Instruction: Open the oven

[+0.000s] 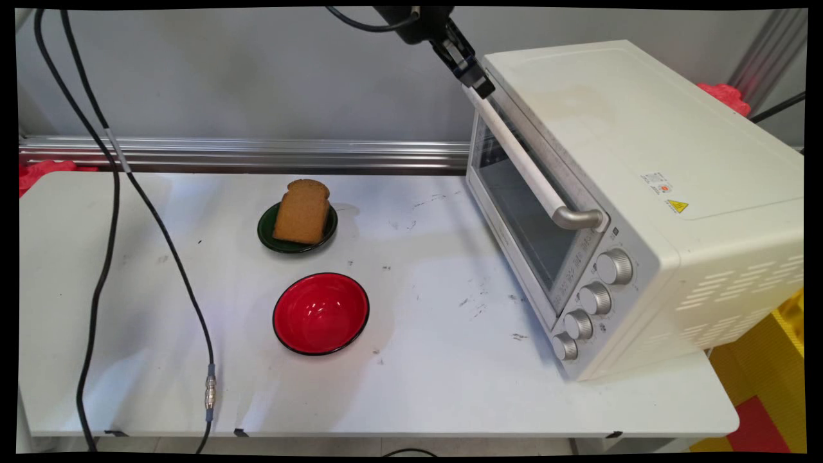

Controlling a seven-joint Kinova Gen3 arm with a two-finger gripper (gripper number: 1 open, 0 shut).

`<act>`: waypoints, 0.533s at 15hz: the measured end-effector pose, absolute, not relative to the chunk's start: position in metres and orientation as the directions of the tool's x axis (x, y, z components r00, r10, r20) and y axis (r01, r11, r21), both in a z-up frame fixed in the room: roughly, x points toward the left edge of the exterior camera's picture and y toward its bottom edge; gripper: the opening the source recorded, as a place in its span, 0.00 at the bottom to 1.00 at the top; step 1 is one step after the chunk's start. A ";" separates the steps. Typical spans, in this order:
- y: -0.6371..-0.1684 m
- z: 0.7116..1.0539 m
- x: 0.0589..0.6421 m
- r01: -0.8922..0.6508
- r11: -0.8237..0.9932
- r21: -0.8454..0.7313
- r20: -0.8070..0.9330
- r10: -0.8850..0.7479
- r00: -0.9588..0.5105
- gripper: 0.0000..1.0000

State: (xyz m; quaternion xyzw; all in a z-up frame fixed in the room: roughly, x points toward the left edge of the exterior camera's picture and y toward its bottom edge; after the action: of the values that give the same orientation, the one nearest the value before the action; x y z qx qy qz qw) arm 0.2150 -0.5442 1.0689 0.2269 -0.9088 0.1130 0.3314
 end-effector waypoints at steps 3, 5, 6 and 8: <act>-0.547 1.061 0.209 -0.485 0.874 -0.042 0.661 -0.340 -0.669 0.00; -0.549 1.055 0.206 -0.489 0.872 -0.032 0.665 -0.347 -0.662 0.00; -0.549 1.053 0.204 -0.491 0.871 -0.027 0.667 -0.350 -0.658 0.00; -0.551 1.047 0.201 -0.493 0.870 -0.017 0.671 -0.355 -0.651 0.00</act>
State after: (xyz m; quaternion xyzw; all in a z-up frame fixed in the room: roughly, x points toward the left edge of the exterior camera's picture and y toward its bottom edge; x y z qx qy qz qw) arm 0.2007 -0.5510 1.0474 0.2348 -0.9031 0.0995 0.3455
